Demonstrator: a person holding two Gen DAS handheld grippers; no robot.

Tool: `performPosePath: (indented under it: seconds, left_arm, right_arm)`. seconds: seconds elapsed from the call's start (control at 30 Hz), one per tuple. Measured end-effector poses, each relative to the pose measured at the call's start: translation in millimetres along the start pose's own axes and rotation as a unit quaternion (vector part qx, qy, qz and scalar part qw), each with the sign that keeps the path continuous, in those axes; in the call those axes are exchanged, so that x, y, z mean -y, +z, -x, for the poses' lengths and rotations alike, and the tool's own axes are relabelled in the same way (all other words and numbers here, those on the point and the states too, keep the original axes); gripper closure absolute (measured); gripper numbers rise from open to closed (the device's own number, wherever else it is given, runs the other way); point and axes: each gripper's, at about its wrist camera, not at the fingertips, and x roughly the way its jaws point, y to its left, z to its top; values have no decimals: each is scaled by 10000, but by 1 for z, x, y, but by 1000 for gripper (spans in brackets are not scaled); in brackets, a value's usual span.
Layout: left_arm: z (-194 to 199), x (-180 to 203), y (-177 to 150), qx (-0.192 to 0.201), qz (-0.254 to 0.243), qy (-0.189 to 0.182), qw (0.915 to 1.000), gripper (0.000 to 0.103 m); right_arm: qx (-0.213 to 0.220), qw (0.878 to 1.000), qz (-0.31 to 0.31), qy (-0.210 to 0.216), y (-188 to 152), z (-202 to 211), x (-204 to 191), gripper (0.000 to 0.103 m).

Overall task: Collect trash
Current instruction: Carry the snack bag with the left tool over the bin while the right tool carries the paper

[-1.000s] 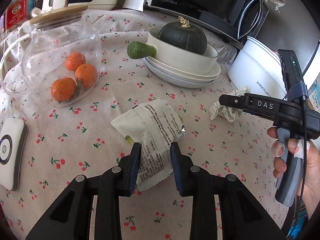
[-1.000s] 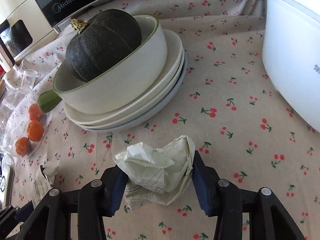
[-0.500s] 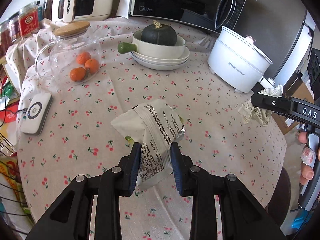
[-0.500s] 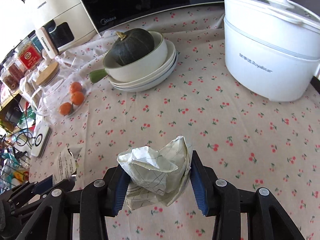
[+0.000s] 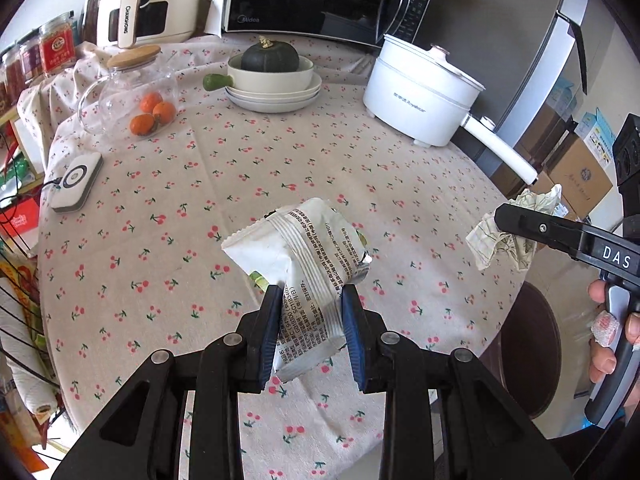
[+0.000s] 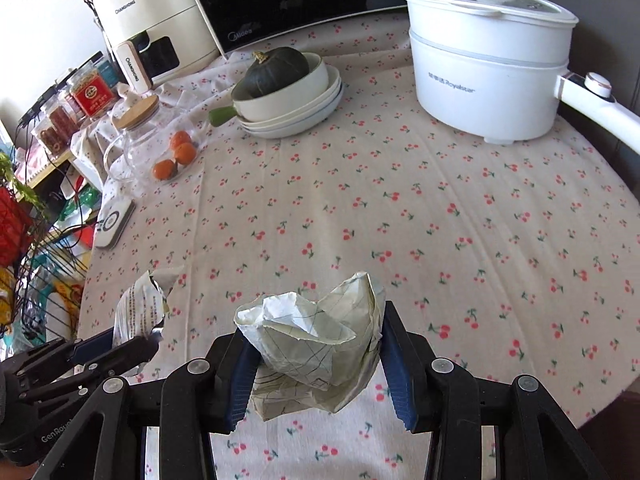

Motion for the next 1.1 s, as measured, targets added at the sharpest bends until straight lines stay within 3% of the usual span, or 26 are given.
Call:
performPosePath:
  seconds: [0.4,0.67,1.1]
  left_arm:
    - [13,43,-38,-90,-388,-204,9990,71]
    - [13,77,-47,-185,-567,-579,9965,71]
    - [-7,159,-51,-354,-1190,-1108,9861,71]
  right_arm:
    - [-116,9999,-69,-78,-58,28,14,53]
    - [-151,9990,-401,-151,-78,51,36,53]
    - [-143,9950,-826,-541,-106,86,106,52]
